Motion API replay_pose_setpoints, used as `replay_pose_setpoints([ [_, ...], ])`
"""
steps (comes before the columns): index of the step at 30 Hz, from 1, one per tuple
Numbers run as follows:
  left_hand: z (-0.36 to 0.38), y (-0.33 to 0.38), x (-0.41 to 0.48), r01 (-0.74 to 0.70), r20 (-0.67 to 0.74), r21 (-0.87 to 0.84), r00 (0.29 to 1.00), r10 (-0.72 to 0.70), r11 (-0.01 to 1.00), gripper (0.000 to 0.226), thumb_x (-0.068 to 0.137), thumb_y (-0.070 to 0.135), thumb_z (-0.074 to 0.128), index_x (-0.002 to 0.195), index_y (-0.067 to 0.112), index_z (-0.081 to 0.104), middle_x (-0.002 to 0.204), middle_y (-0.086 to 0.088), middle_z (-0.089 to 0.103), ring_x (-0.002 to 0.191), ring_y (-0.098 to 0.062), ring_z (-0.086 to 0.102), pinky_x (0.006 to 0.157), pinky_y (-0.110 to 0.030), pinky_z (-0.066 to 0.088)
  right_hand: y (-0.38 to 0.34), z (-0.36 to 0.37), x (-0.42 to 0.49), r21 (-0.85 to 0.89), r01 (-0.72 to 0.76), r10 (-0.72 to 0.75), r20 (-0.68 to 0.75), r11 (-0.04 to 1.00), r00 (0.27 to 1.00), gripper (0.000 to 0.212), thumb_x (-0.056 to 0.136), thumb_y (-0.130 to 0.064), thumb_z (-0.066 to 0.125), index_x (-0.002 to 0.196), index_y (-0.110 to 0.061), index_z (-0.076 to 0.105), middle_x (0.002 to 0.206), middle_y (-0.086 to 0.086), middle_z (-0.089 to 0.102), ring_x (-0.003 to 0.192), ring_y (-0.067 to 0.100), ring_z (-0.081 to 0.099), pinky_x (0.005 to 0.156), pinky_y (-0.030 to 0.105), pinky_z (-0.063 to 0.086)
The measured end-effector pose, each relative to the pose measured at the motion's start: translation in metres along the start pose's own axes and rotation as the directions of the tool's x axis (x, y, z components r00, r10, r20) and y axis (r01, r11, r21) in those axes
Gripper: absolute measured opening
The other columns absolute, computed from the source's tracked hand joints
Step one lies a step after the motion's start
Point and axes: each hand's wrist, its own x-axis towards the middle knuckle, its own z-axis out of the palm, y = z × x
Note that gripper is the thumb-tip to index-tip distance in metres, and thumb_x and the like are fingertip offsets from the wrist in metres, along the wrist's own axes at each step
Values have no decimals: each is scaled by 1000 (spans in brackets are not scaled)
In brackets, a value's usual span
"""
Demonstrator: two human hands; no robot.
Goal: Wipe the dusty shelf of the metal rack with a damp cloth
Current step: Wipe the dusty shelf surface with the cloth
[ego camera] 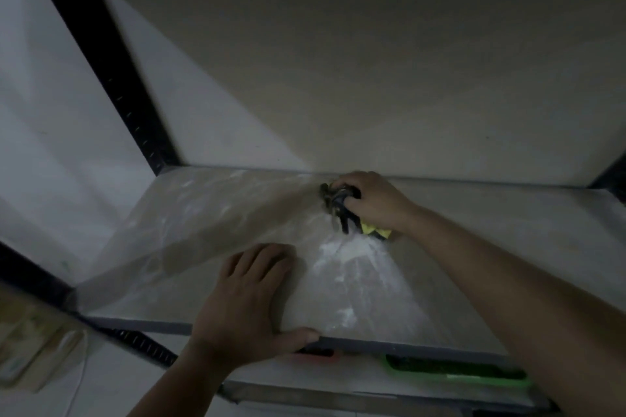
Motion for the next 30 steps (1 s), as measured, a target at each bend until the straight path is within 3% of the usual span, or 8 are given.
replay_pose_setpoints([
  [2,0,-1,0,-8,-9,1,1000,8,1000,100,72,95,51,137,20,61,144,3,54,132,-23,51,106,-42,42,11,-2,12,-71,-57,47,-130,996,990,47,76,-25,48,120,-19,64,117,10,66,101,32,61,88,36,49],
  [7,2,0,1,-14,-27,1,1000,14,1000,97,69,93,57,133,20,63,140,3,55,131,-23,52,104,-40,42,-4,24,11,-199,-137,126,-67,970,990,46,82,-34,46,125,-25,59,124,8,61,105,37,54,89,38,46],
  [14,-1,1,-1,-32,-51,-7,998,32,999,92,69,89,61,133,22,59,138,1,55,128,-23,52,99,-42,44,-36,26,-32,99,43,-52,92,994,994,42,73,-21,53,112,-27,68,116,1,68,105,20,63,89,31,51],
  [17,-5,1,-1,-33,-21,-27,999,32,999,89,73,88,58,136,25,56,141,3,52,130,-21,49,101,-39,43,-20,3,-51,161,-47,73,-156,986,985,46,81,-22,56,126,-17,63,125,8,65,116,23,59,95,19,40],
  [20,-11,-4,-4,-73,-8,-35,997,73,997,85,79,85,53,139,25,55,143,5,50,133,-18,47,103,-33,38,14,-25,-91,57,-305,299,-427,951,853,46,88,-39,55,131,-23,58,124,11,63,110,28,60,91,27,43],
  [23,-18,-28,-17,-113,-31,-15,993,113,993,87,81,80,58,143,20,54,145,2,50,131,-21,48,106,-30,35,37,-38,-153,-57,-534,475,-386,843,791,34,93,-42,53,117,-20,62,114,18,57,83,31,58,70,31,43],
  [25,-20,-48,-24,-134,-58,21,989,135,991,86,84,79,57,142,16,53,144,-2,51,130,-25,49,109,-34,35,40,-34,-183,-104,-593,538,-321,798,780,37,92,-41,52,114,-13,61,113,20,56,86,33,56,70,32,42],
  [30,-18,-65,-26,-154,-57,45,986,156,987,85,88,83,48,140,16,54,142,-5,53,131,-26,50,110,-36,35,7,21,-192,-281,-599,407,-517,750,753,47,85,-43,41,106,-5,59,108,23,53,95,38,50,82,45,43],
])
